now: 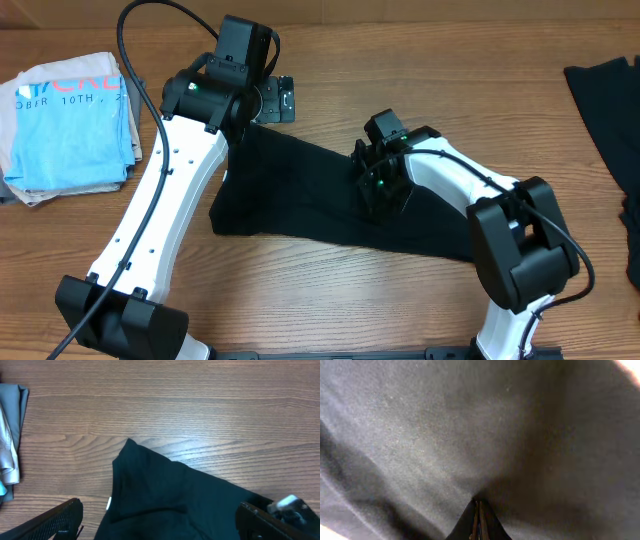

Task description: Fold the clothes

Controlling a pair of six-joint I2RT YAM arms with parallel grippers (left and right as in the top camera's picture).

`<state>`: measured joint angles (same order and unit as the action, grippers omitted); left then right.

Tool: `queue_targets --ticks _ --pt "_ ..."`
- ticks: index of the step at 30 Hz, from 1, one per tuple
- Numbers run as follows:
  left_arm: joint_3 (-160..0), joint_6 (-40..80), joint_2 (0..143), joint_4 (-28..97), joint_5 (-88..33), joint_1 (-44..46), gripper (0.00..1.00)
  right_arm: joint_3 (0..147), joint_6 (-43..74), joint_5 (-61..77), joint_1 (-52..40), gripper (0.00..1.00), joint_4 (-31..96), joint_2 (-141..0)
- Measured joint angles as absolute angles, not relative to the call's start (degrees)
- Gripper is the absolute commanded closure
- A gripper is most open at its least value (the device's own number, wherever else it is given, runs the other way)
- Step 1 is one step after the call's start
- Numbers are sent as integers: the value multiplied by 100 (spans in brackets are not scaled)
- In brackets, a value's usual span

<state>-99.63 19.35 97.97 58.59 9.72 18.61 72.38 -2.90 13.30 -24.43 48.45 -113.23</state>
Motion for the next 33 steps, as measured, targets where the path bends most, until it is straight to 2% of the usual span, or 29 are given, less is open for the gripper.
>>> queue_targets --ticks 7,18,24,29,33 --pt "-9963 1935 9797 5859 974 1861 0 7432 -301 1310 -2447 96 4781 -11478" --pt "-9963 1935 9797 5859 972 1861 0 7732 -408 851 -2495 96 3905 -11681" --pt "-9963 1935 9797 5859 972 1861 0 8576 -416 733 -2495 96 4877 -11861" --pt "-9963 1935 9797 5859 972 1861 0 10101 -311 661 -2493 96 6403 -11891" --pt "-9963 1935 9797 5861 974 1861 0 10698 1 443 -2471 96 7465 -11856"
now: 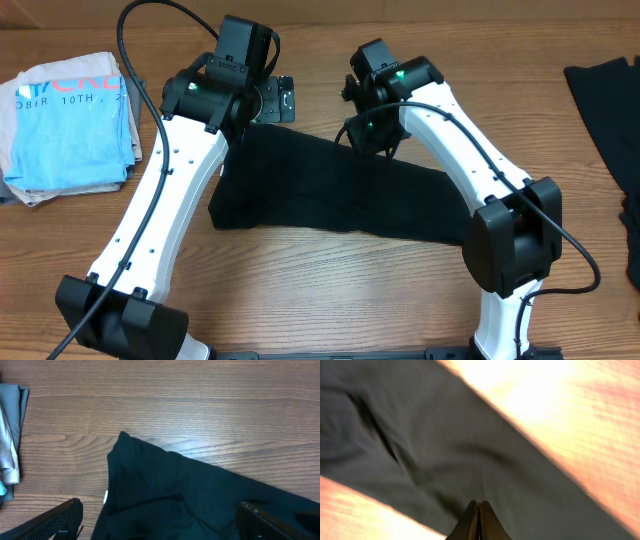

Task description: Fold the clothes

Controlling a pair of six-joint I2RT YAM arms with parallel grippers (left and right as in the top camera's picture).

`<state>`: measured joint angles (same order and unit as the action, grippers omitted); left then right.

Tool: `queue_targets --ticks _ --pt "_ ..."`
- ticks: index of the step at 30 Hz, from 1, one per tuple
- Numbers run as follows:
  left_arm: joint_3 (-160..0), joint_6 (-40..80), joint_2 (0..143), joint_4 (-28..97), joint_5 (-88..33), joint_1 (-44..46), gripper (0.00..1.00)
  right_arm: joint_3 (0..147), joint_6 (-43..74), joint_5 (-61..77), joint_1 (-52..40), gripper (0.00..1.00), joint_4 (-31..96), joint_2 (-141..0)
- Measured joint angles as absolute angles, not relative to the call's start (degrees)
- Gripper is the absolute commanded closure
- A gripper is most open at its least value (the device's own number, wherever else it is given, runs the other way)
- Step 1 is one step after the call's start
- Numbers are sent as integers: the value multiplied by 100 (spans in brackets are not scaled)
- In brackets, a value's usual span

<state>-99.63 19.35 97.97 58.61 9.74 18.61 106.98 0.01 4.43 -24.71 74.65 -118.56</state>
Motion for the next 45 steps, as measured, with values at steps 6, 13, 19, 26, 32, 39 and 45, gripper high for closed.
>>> queue_targets --ticks 6,13,19,26,32,39,45 --pt "-9963 1935 9797 5861 974 1861 0 10346 661 134 -2222 96 8042 -11852" --pt "-9963 1935 9797 5857 974 1861 0 9209 1015 14 -1940 96 7262 -11856" --pt "-9963 1935 9797 5859 974 1861 0 8272 1087 -1 -1925 96 6206 -11858" --pt "-9963 1935 9797 5859 974 1861 0 7662 1092 -3 -1925 96 5207 -11550" --pt "-9963 1935 9797 5859 974 1861 0 7526 1059 -93 -1920 96 4045 -11518" --pt "-9963 1935 9797 5861 974 1861 0 7494 886 -196 -1922 96 3175 -11622" --pt "-9963 1935 9797 5859 974 1861 0 7500 768 -237 -1905 96 2801 -11690"
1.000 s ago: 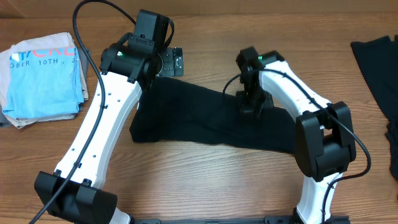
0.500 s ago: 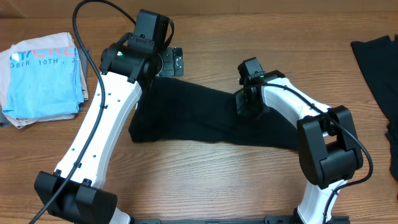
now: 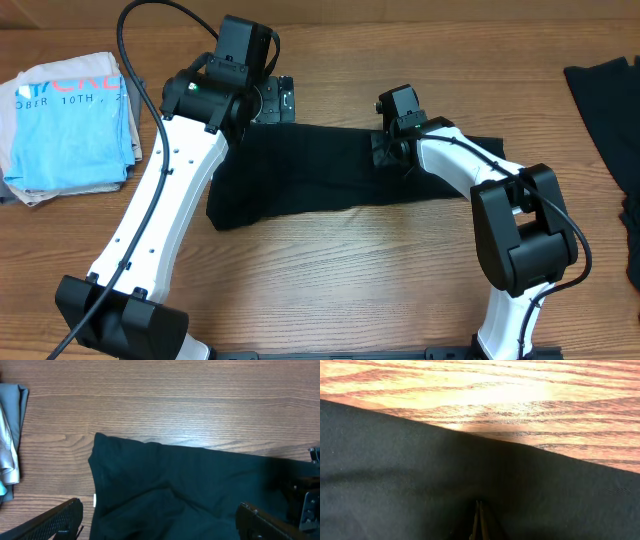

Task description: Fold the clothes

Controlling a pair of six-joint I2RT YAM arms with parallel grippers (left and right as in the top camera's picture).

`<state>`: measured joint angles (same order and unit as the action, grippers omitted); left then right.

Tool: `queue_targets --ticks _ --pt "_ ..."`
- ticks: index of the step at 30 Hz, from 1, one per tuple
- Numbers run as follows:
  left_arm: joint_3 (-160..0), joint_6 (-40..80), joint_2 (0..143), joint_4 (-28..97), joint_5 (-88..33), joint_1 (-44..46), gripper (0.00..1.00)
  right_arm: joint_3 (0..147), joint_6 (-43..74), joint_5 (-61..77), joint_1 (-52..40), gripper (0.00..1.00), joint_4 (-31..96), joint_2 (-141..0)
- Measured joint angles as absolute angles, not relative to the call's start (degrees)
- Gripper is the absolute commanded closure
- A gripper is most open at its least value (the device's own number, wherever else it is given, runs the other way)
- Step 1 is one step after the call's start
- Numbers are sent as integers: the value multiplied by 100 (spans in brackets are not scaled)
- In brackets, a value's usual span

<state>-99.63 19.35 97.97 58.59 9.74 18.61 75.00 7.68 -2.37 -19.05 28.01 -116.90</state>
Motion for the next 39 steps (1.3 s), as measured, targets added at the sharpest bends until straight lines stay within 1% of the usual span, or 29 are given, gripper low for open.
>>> queue_targets --ticks 4,10,13,16,18,22,25,30,39 --pt "-9963 1935 9797 5861 974 1861 0 7859 744 -268 -1855 95 3590 -11701" --pt "-9963 1935 9797 5859 972 1861 0 9004 950 -781 -1542 92 5767 -11587" --pt "-9963 1935 9797 5859 974 1861 0 9297 1188 -1022 -1105 92 6560 -11292" --pt "-9963 1935 9797 5867 974 1861 0 9402 1328 -998 -443 92 6982 -11063" --pt "-9963 1935 9797 5863 972 1861 0 9408 1369 -757 115 92 7046 -11030" --pt "-9963 1935 9797 5867 974 1861 0 9406 1323 -246 930 92 6969 -11100" --pt "-9963 1935 9797 5870 974 1861 0 9406 1098 224 1240 92 6761 -11185" --pt "-9963 1935 9797 5872 974 1861 0 9406 760 864 1295 91 6495 -11312" --pt "-9963 1935 9797 5872 974 1861 0 9124 534 1114 1194 92 6388 -11756"
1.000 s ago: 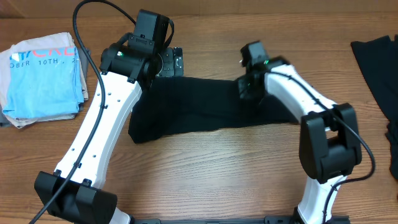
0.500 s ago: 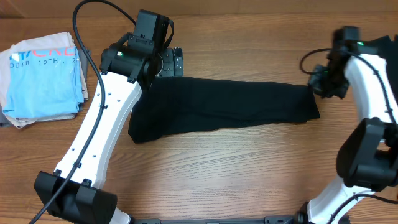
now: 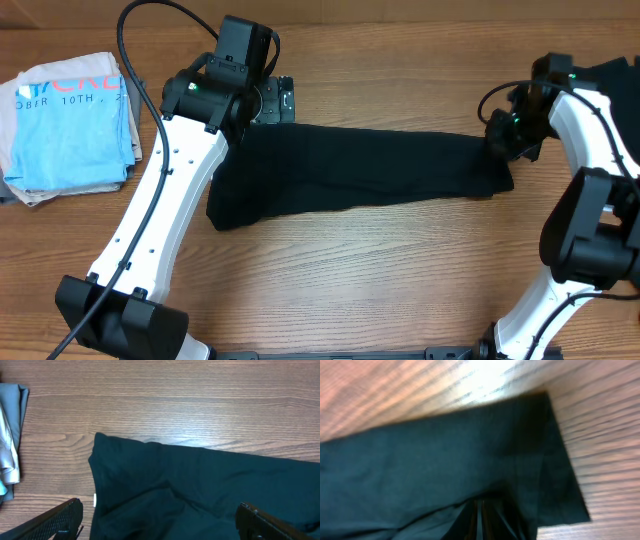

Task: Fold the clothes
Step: 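Hold the strip's right end with the right gripper and straighten it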

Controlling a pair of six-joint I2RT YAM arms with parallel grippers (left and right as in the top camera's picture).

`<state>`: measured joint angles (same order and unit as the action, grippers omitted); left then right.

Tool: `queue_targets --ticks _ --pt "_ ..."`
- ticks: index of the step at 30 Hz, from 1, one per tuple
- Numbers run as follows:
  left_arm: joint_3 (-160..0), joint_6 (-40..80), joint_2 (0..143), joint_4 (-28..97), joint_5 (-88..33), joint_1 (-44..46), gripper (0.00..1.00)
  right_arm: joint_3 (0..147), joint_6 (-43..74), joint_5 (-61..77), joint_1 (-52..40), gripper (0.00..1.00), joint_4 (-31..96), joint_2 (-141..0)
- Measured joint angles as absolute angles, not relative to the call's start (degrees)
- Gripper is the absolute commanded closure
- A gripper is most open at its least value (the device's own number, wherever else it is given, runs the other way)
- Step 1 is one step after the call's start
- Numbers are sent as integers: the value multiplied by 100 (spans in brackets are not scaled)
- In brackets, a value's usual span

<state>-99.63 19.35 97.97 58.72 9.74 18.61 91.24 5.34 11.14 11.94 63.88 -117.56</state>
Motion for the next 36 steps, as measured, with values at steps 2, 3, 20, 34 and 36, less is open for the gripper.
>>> queue_targets --ticks 2,3,20,34,36 --pt "-9963 1935 9797 5870 974 1861 0 8993 523 1116 1190 92 6250 -11815" --pt "-9963 1935 9797 5870 974 1861 0 8923 517 1120 1190 91 6141 -11830" --pt "-9963 1935 9797 5870 974 1861 0 8141 471 1157 1190 96 6547 -11852" --pt "-9963 1935 9797 5870 974 1861 0 8128 611 1299 1081 96 7341 -11845" --pt "-9963 1935 9797 5870 974 1861 0 8088 644 1310 1037 96 7391 -11845"
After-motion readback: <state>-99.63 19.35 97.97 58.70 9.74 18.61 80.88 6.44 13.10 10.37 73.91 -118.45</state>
